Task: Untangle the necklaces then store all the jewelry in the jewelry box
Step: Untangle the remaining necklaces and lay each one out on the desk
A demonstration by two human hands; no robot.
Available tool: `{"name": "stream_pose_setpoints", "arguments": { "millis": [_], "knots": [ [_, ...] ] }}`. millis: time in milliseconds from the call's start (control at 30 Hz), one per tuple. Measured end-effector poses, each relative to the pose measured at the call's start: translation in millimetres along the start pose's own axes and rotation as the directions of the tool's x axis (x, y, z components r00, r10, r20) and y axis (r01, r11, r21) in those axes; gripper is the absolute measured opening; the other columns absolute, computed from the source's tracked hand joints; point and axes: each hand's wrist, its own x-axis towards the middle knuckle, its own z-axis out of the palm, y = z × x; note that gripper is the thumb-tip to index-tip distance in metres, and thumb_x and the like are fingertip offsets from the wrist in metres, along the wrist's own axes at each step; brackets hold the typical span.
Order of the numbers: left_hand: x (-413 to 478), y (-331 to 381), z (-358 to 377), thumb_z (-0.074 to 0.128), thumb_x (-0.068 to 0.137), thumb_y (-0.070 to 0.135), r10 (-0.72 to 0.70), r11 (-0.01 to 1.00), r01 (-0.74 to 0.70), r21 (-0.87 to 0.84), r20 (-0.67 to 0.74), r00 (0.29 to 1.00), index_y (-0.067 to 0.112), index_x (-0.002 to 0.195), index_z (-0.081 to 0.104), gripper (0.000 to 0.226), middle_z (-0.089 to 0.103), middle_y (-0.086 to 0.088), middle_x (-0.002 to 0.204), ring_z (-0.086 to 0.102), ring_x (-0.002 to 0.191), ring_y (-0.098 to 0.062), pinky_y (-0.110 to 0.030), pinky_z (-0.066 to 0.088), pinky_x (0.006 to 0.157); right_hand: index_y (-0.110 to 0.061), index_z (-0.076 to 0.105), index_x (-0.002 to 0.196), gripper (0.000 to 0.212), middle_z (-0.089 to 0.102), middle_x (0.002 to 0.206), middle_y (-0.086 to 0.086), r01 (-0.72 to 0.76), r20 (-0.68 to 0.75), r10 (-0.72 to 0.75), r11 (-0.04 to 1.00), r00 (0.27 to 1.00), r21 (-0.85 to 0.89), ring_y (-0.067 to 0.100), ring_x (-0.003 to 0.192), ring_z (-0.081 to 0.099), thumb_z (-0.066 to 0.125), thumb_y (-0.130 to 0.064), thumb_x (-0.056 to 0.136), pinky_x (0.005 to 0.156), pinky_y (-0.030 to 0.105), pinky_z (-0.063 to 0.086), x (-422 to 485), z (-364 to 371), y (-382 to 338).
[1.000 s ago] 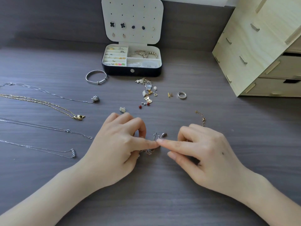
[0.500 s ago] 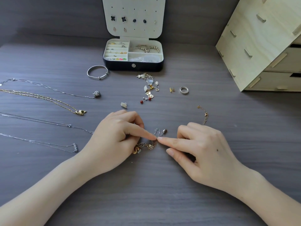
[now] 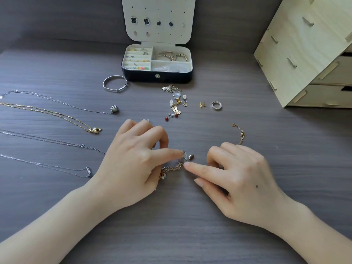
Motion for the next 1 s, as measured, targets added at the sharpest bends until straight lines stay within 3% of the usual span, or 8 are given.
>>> {"name": "stream_pose_setpoints", "arguments": {
  "millis": [267,667,867,1000],
  "knots": [
    [2,0,2,0.035,0.072,0.011,0.04,0.998,-0.044,0.038,0.096,0.995,0.032,0.102,0.072,0.053,0.058,0.0,0.084,0.051,0.071,-0.027,-0.029,0.018,0.066,-0.022,0.073,0.093,0.02,0.048,0.069,0.0,0.021,0.021,-0.021,1.0,1.0,-0.005,0.02,0.061,0.038,0.055,-0.029,0.088,0.051,0.028,0.028,-3,-3,-2],
    [1,2,3,0.035,0.071,0.009,0.021,0.997,-0.025,0.066,0.058,0.998,0.025,0.1,0.073,0.05,0.058,-0.002,0.084,0.051,0.07,-0.029,-0.033,0.025,0.063,-0.022,0.073,0.086,0.017,0.049,0.071,-0.006,-0.082,0.007,0.082,0.971,0.997,0.224,0.011,0.062,0.037,0.056,-0.027,0.086,0.053,0.026,0.031,-15,-4,-10],
    [1,4,-1,0.033,0.074,0.01,0.051,0.998,-0.054,0.044,0.061,0.997,0.029,0.104,0.072,0.052,0.058,-0.002,0.083,0.051,0.071,-0.029,-0.03,0.018,0.066,-0.02,0.069,0.111,0.033,0.051,0.075,-0.005,-0.117,0.053,0.113,0.988,0.992,0.1,0.015,0.064,0.043,0.049,-0.035,0.09,0.054,0.025,0.033,-9,-2,-12],
    [2,2,1,0.036,0.07,0.01,0.057,0.996,-0.063,0.056,0.099,0.993,0.032,0.102,0.072,0.053,0.057,0.0,0.082,0.05,0.071,-0.028,-0.029,0.015,0.066,-0.022,0.069,0.11,0.034,0.049,0.075,-0.005,-0.117,0.072,0.112,0.99,0.991,0.078,0.014,0.065,0.043,0.045,-0.036,0.091,0.054,0.025,0.033,-9,-1,-13]
  ]
}}
